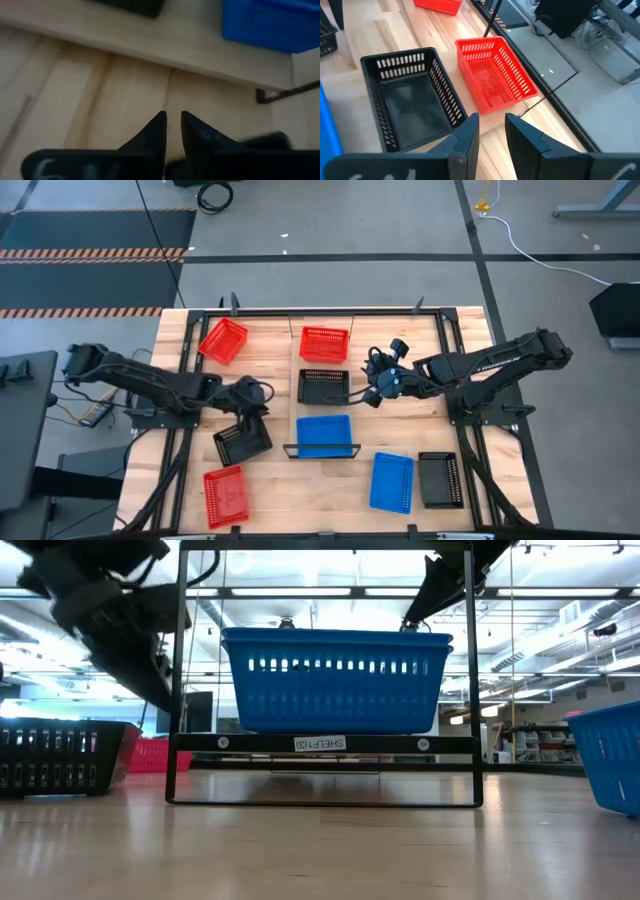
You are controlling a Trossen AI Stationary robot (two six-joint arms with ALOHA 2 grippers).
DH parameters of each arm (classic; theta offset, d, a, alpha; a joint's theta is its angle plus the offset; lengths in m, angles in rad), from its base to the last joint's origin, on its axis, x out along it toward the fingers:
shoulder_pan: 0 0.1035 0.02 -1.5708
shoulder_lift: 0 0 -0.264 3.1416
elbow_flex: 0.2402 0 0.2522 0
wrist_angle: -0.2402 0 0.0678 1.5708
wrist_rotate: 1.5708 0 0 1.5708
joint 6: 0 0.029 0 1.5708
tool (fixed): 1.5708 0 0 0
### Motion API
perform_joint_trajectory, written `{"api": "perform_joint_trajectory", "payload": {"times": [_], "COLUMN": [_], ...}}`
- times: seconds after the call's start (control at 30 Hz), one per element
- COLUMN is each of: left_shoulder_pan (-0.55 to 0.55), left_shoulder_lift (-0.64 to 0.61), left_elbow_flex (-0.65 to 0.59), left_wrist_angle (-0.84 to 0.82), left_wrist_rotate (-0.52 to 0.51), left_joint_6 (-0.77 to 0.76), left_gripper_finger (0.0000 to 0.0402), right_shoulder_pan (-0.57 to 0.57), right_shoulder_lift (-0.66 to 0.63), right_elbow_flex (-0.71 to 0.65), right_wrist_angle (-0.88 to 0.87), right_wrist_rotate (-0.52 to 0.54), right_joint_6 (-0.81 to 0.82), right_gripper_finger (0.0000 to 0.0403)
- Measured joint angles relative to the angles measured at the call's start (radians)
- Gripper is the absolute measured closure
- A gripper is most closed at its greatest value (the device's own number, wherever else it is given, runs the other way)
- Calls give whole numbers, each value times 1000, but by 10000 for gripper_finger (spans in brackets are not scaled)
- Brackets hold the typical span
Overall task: Stack baskets on shelf by color
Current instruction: Stack the left black bin on top of the black bin on the shelf
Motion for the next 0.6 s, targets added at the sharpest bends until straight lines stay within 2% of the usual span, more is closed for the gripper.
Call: {"api": "perform_joint_trajectory", "payload": {"times": [0.1,0.23,0.4,0.5,0.6], "left_shoulder_pan": [-47,-121,-162,-182,-193], "left_shoulder_lift": [1,33,100,156,228], "left_elbow_flex": [66,195,325,322,283], "left_wrist_angle": [-125,-359,-625,-696,-708], "left_wrist_rotate": [-24,-132,-213,-195,-76], "left_joint_6": [-100,-207,-391,-513,-582], "left_gripper_finger": [332,330,329,324,304], "right_shoulder_pan": [0,0,-8,-8,-11], "right_shoulder_lift": [0,-3,-7,-7,-7], "right_elbow_flex": [0,0,0,0,0], "right_wrist_angle": [0,1,0,1,6], "right_wrist_rotate": [-23,-21,-19,-19,-19], "right_joint_6": [-12,-104,-114,-130,-167], "right_gripper_finger": [302,302,302,302,302]}}
